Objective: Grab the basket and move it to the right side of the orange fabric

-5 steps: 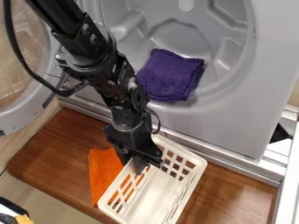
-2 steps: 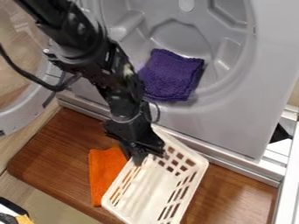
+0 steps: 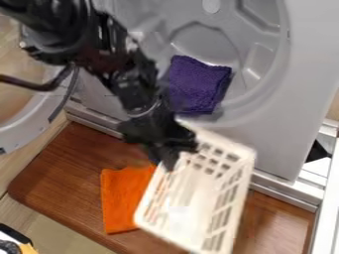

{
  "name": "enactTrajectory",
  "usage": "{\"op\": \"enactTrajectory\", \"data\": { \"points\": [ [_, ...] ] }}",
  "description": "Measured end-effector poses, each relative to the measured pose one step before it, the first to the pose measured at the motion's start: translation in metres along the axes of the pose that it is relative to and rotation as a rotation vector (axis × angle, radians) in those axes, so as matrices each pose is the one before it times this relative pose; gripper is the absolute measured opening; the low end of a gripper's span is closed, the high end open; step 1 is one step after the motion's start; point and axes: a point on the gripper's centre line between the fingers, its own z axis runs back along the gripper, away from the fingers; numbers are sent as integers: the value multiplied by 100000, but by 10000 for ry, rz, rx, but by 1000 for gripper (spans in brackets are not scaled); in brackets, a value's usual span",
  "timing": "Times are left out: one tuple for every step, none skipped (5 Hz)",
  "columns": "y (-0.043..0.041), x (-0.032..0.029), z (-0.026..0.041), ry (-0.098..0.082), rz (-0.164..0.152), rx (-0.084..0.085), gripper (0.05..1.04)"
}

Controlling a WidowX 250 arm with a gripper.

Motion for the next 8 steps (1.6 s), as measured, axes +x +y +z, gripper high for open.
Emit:
{"op": "enactTrajectory", "data": {
  "points": [
    [-2993,-75,1145,-211,46,-437,86],
    [-2520,-22,-1012,-186,-51,-501,86],
    [-1192,-674,-2381,340,-210,-56,86],
    [-68,-307,-2574,201,52,-58,86],
    [24,-438,-2486,144,7,-179,86],
    [-311,-550,-1191,262,272,-166,92],
    [-2,195,-388,67,-64,1,138],
    [715,-509,187,309,262,485,335]
  ]
}}
